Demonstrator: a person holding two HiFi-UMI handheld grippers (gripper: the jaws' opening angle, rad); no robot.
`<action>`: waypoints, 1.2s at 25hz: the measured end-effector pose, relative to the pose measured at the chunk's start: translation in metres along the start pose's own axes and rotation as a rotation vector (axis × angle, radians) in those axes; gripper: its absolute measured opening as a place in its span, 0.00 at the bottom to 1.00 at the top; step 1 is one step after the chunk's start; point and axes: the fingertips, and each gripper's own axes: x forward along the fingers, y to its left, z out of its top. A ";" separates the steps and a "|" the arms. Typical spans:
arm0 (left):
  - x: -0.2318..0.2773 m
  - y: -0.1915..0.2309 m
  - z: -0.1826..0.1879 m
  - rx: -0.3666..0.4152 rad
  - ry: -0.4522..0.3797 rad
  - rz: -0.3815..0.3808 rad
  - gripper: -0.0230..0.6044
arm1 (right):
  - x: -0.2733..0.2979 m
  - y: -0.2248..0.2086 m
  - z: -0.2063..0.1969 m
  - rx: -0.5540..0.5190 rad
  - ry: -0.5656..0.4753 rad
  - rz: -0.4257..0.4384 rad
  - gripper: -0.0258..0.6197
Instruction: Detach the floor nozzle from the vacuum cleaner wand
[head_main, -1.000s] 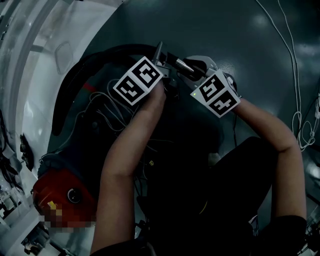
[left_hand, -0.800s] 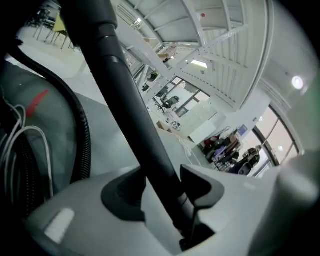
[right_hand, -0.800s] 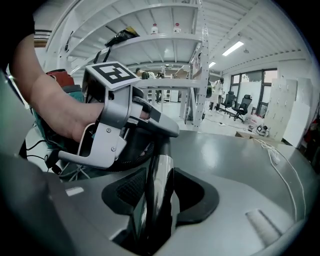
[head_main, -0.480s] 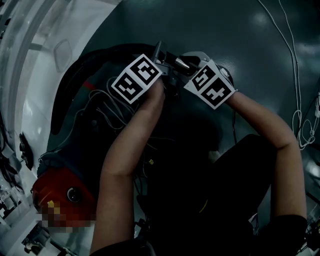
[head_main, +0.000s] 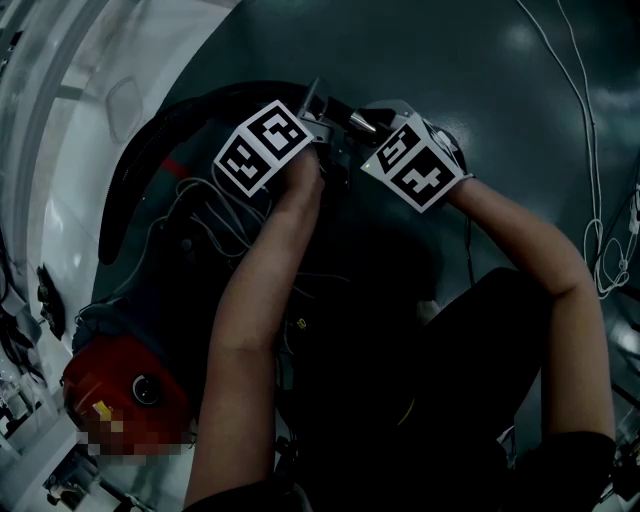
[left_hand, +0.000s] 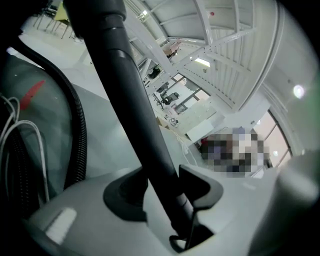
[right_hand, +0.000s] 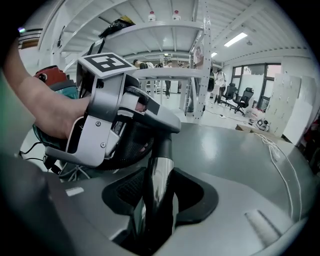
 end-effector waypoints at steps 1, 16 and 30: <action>0.001 0.000 0.000 0.008 0.001 -0.004 0.36 | 0.000 -0.001 0.000 0.000 0.004 -0.005 0.31; 0.004 0.010 0.009 -0.039 0.002 0.005 0.35 | 0.004 -0.003 -0.005 0.019 0.034 -0.015 0.30; 0.004 0.008 0.009 0.237 0.067 0.035 0.30 | 0.017 0.000 -0.044 0.070 0.099 0.025 0.31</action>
